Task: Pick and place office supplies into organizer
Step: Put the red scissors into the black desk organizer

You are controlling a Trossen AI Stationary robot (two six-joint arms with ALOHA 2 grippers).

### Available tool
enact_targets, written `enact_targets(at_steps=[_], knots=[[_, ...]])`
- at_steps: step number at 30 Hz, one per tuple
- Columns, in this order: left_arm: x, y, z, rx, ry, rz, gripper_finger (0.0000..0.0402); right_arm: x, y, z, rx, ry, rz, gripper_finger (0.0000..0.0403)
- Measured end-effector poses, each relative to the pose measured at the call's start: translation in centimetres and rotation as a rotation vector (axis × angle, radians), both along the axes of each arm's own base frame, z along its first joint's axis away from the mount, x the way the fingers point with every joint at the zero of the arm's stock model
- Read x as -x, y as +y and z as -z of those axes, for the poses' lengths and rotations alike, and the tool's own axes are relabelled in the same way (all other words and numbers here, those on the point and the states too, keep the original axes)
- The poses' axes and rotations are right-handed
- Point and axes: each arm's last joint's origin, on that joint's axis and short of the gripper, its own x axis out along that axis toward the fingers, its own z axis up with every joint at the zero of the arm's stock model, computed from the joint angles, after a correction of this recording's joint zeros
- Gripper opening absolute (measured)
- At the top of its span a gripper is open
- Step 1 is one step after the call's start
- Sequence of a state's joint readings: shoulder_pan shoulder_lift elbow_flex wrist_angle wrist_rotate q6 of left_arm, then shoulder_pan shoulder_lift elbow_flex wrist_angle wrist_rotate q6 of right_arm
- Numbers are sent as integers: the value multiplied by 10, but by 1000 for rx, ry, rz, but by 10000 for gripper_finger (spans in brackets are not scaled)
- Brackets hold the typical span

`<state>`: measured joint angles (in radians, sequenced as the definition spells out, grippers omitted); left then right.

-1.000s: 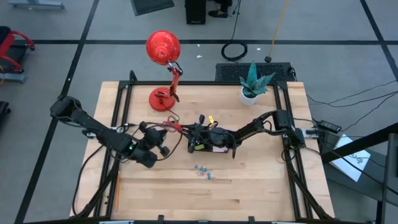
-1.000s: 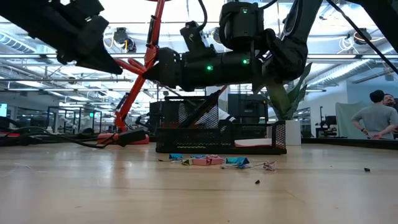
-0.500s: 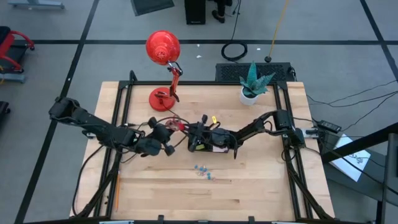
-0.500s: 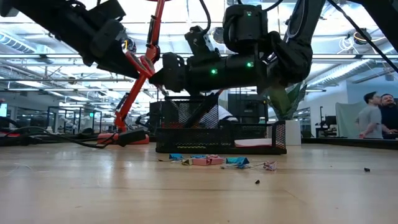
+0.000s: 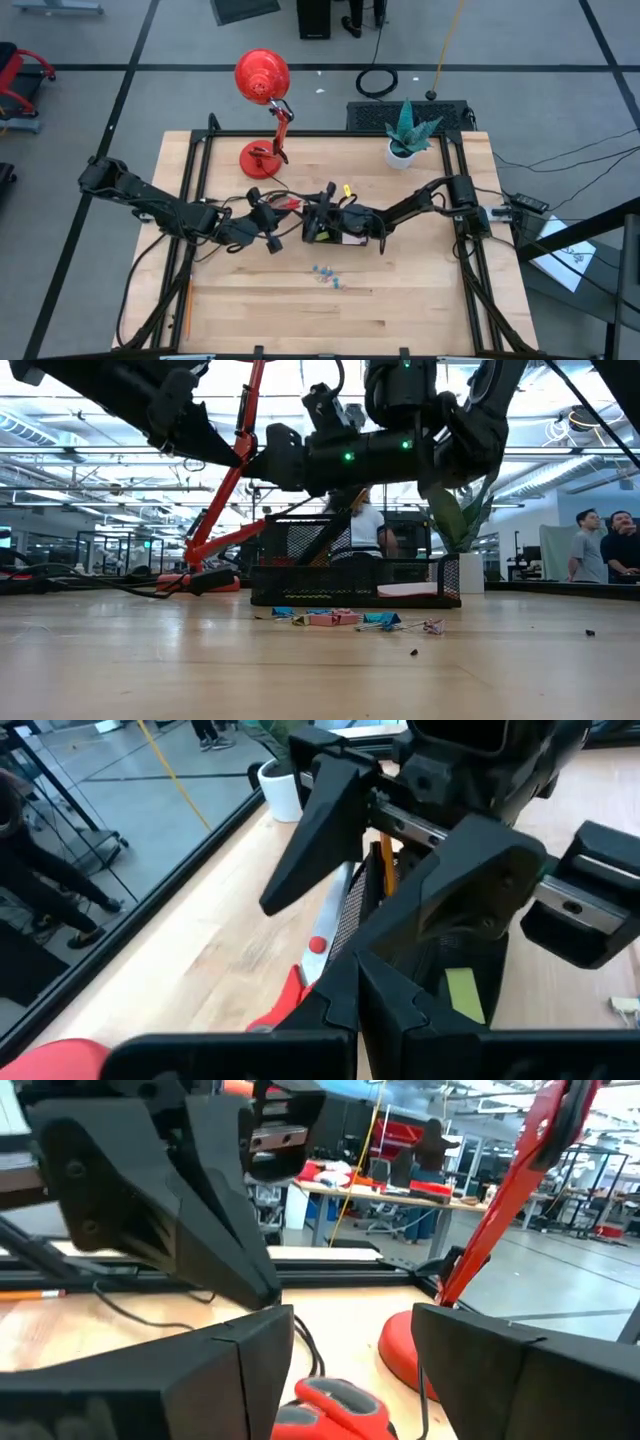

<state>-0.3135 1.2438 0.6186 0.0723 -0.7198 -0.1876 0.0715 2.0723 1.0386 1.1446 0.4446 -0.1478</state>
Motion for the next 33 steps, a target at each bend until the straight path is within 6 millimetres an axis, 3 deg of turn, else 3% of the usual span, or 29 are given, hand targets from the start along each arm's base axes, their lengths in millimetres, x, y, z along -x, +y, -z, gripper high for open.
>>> enact_targets(at_steps=[9, 20, 33], knots=[[6, -9, 5, 0, 40, 10, 5, 2, 3, -5, 9, 66, -6, 173], [21, -26, 13, 30, 87, -18, 5, 7, 11, -34, 48, 7, -9, 164], [49, -36, 31, 214, 221, -107, 5, 9, 12, -26, -25, 98, 0, 142]])
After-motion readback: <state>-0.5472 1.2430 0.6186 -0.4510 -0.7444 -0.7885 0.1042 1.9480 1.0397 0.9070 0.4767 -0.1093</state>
